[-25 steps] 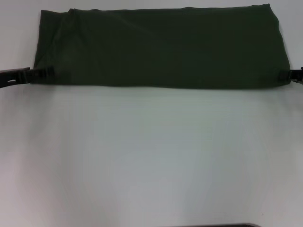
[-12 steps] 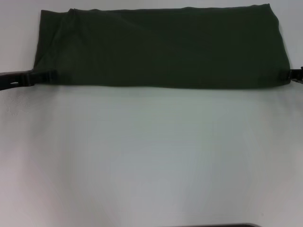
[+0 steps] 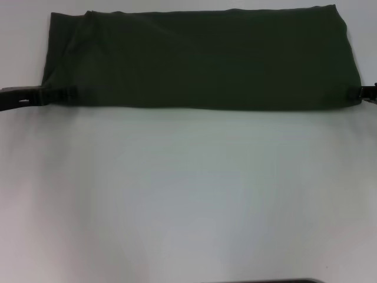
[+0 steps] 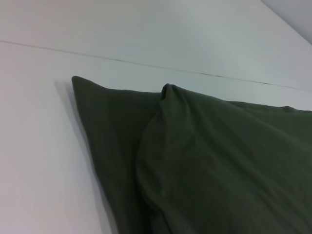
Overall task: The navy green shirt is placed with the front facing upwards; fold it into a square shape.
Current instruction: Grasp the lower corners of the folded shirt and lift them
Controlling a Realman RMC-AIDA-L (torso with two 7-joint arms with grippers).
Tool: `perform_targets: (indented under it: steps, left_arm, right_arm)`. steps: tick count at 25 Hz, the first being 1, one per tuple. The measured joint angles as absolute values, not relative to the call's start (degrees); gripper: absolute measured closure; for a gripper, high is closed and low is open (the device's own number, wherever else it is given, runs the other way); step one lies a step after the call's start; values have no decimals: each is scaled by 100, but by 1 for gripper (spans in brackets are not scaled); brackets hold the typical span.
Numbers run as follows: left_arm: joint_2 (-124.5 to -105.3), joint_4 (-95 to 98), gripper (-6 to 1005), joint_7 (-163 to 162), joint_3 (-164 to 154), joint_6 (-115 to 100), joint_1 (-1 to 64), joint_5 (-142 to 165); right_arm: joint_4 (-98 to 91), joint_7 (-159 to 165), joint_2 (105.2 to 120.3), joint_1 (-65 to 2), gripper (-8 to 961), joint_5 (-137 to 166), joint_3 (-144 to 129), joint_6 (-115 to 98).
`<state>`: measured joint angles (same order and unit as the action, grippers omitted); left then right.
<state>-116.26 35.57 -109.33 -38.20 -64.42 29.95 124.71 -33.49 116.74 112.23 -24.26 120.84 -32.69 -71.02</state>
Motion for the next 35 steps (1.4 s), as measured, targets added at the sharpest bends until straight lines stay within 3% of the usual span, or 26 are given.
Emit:
perform_targets:
  steps: [9, 33, 35]
  left_arm:
    - [-11524, 3583, 96, -10941, -3835, -6520, 3021, 12786]
    - [-11537, 3674, 95, -11001, -3832, -6616, 3189, 12911]
    - [-11543, 3674, 129, -10998, -3832, -6610, 3195, 12911]
  right_arm:
    - [-3349, 11673, 11223, -2426, 943, 12085, -3269, -7091]
    - [-3349, 11687, 11214, -2478, 941, 12085, -3225, -7093]
    - [-3349, 11686, 11214, -2479, 941, 12085, -3225, -7093]
